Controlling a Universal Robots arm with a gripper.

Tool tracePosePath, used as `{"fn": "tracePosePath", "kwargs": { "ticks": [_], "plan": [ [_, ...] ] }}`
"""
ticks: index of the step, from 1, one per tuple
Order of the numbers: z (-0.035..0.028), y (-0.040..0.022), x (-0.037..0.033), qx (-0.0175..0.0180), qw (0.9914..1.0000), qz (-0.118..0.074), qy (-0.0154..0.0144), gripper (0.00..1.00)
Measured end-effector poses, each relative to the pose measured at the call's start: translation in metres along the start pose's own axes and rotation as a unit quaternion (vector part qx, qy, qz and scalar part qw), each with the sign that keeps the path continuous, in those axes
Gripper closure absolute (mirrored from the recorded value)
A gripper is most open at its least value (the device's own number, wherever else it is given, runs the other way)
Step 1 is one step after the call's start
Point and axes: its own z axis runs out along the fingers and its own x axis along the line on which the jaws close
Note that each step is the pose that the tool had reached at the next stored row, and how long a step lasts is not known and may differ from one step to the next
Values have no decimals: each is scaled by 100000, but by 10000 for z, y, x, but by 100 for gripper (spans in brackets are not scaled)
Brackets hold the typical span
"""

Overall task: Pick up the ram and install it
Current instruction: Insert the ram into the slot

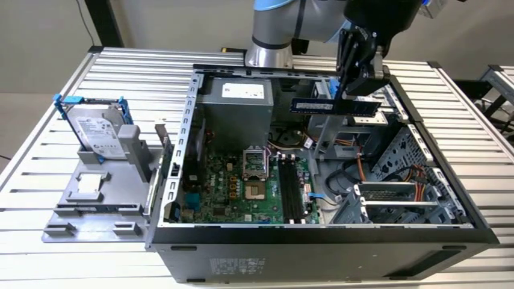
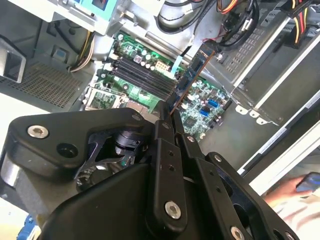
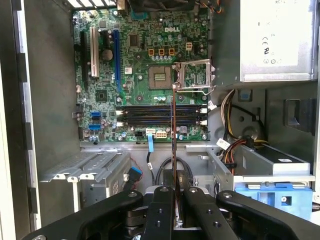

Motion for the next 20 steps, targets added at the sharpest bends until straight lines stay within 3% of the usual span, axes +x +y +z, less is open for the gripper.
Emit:
{"fn": "tracePosePath", "kwargs": {
  "ticks": [11,16,20],
  "plan": [
    [2,0,0,-11,100000,267,-12,100],
    [1,0,0,-176,99943,3366,-33,100],
    [1,0,0,-328,99798,6341,-64,100]
  ]
}}
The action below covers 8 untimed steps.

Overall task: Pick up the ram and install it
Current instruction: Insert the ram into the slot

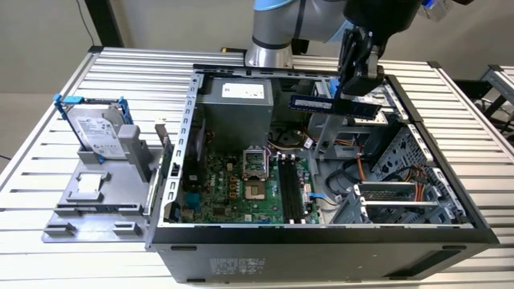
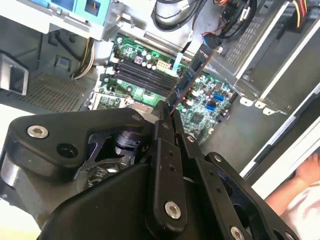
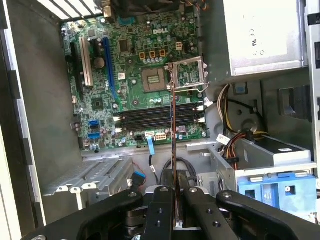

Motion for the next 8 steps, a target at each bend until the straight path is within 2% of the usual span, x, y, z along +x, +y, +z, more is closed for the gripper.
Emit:
{"fn": "tracePosePath", "kwargs": {
  "ticks": [4,8],
  "plan": [
    [0,0,0,-132,99968,2533,-23,100],
    [0,0,0,-258,99878,4941,-46,100]
  ]
}}
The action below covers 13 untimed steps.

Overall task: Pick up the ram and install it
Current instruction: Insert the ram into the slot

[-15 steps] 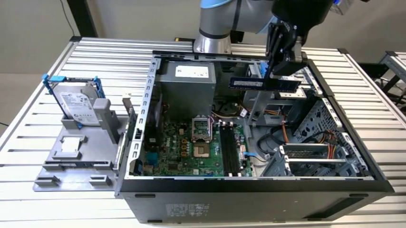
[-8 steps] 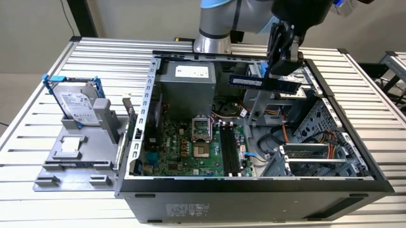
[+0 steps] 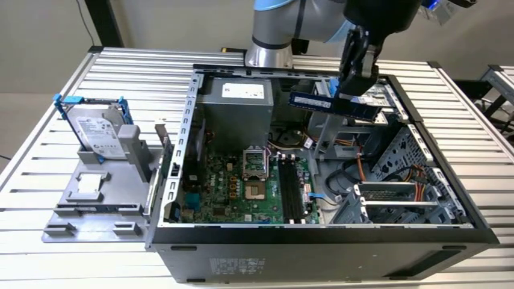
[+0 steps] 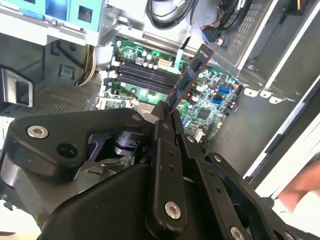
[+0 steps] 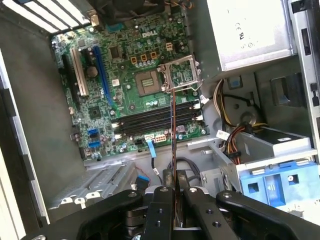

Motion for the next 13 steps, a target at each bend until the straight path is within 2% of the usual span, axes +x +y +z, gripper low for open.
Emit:
{"fn": "tracePosePath", "kwargs": {
  "ticks": [3,6,13],
  "plan": [
    [0,0,0,-100,99982,1909,-20,100],
    [0,0,0,-201,99926,3852,-38,100],
    [0,0,0,-390,99719,7476,-73,100]
  ]
}}
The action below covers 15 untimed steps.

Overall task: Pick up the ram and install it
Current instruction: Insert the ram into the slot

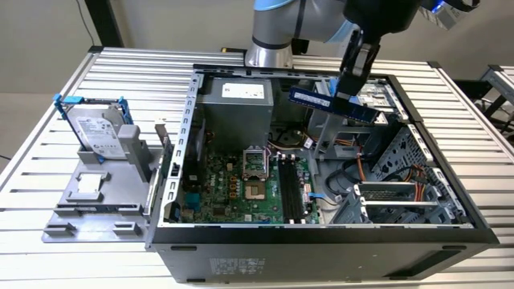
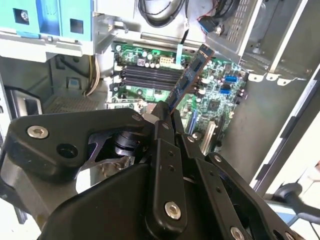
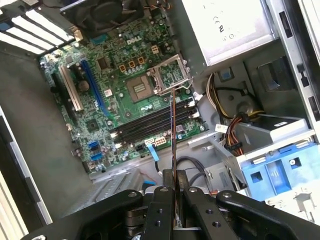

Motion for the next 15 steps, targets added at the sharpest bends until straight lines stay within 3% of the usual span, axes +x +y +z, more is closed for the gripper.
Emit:
{"fn": "tracePosePath", "kwargs": {
  "ticks": [6,15],
  "plan": [
    [0,0,0,-130,99969,2492,-25,100],
    [0,0,0,-319,99812,6128,-63,100]
  ]
}}
